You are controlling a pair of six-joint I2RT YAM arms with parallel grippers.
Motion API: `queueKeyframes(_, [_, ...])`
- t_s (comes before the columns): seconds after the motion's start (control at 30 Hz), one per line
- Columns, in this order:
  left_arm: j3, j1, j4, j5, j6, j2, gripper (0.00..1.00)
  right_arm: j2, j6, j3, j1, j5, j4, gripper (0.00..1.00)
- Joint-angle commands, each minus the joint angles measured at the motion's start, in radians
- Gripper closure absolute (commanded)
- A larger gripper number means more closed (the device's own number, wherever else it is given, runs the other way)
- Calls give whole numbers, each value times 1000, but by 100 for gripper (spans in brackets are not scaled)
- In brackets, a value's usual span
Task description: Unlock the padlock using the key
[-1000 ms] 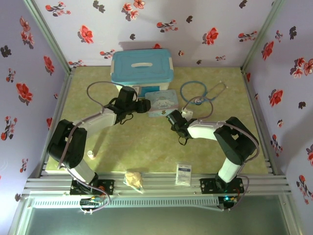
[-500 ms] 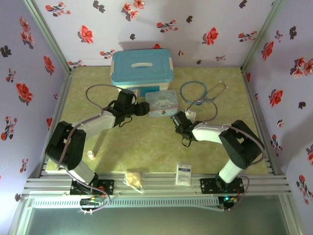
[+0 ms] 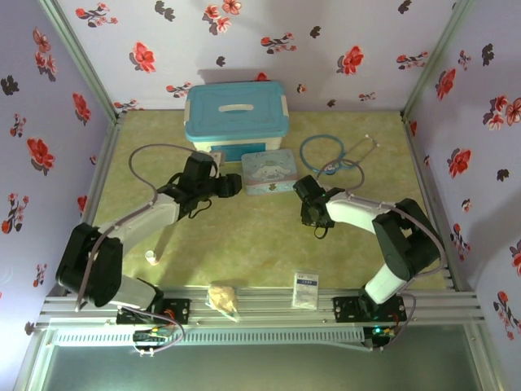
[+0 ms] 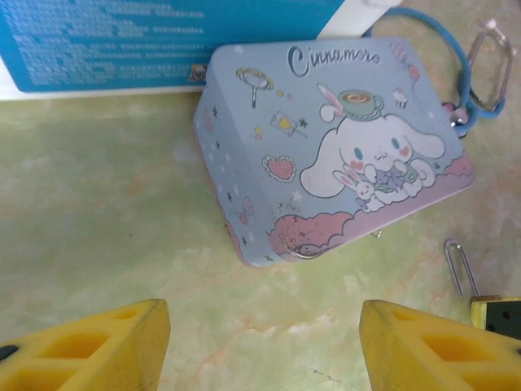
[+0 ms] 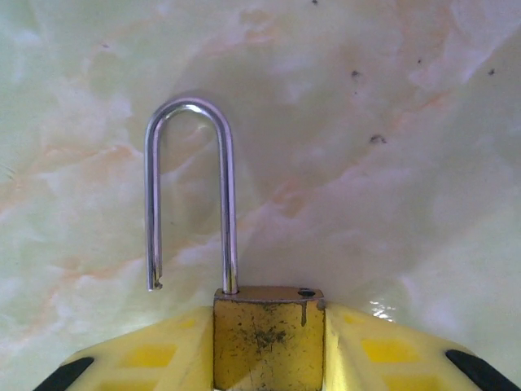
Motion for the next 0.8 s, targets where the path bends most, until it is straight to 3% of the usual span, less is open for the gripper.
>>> queueKeyframes(0.0, [-30,23,-51,-29,31,-68,37,-2,-81,-14,-28,-6,-191,64])
queueKeyframes(0.23, [-85,62,-61,-32,29,-117,36,-38,-137,-41,-54,-25,-150,59])
queueKeyframes(0.43, [-105,92,-74,-60,35,-166,31,-108,-151,-8,-54,1,-169,37])
queueKeyframes(0.57, [-141,133,-47,-201,48,-232,21,-253,-176,20,-56,157,-165,25])
queueKeyframes(0.6, [-159,154,-28,-239,48,-249,19,-293,-190,29,-57,218,-154,17])
queueKeyframes(0.63, [-174,179,-10,-269,40,-259,13,-323,-205,34,-60,270,-137,1])
queueKeyframes(0.67, [-190,217,9,-295,20,-263,3,-357,-220,33,-63,342,-109,1])
queueKeyframes(0.77, [-231,304,121,-306,36,-245,0,-433,-288,-14,-100,493,55,1])
